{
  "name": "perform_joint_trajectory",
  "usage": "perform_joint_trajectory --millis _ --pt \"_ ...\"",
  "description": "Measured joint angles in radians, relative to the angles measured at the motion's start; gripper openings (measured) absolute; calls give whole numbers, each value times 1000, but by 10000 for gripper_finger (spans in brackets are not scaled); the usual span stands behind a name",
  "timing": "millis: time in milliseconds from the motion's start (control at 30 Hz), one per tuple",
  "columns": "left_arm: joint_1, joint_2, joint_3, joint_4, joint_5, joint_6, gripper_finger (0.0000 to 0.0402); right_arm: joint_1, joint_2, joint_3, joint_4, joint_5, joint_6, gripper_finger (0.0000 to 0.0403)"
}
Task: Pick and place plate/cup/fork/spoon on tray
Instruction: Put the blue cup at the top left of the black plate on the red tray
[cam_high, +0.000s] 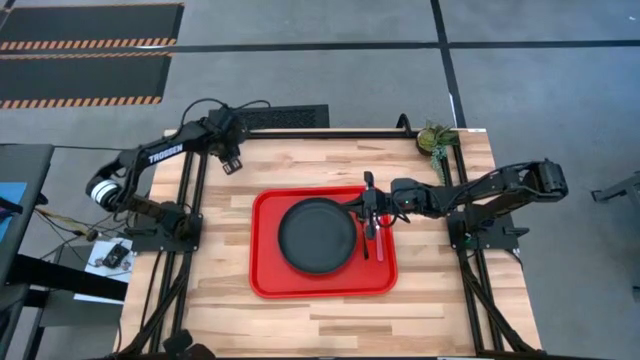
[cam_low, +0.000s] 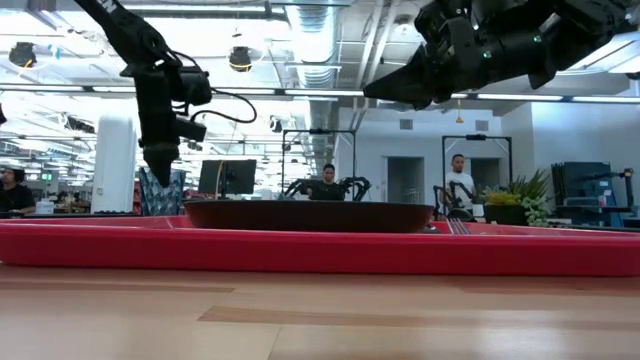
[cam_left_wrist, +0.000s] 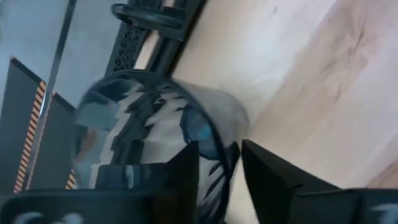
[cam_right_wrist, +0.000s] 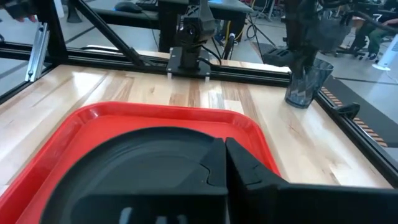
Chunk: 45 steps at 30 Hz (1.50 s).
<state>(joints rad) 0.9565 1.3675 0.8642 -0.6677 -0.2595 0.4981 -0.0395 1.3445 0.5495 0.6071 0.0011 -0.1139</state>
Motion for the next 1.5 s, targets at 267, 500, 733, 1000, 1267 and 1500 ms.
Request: perform_joint_trajectory --millis 267,500,733,1000,1267,1500 --pt "-56 6 113 -206 28 49 8 0 0 0 0 0 0 5" --pt "-279 -53 218 -464 98 -18 3 0 0 0 -2 0 0 4" --pt "-665 -159 218 -496 142 -200 2 0 0 0 -2 0 0 4" --pt "-892 -92 219 -439 147 -444 1 0 0 1 -1 0 1 6" --pt "-885 23 219 -377 152 -496 0 0 0 1 -1 0 1 4" --pt "-861 98 218 -320 192 -502 0 -1 1 1 -6 0 0 3"
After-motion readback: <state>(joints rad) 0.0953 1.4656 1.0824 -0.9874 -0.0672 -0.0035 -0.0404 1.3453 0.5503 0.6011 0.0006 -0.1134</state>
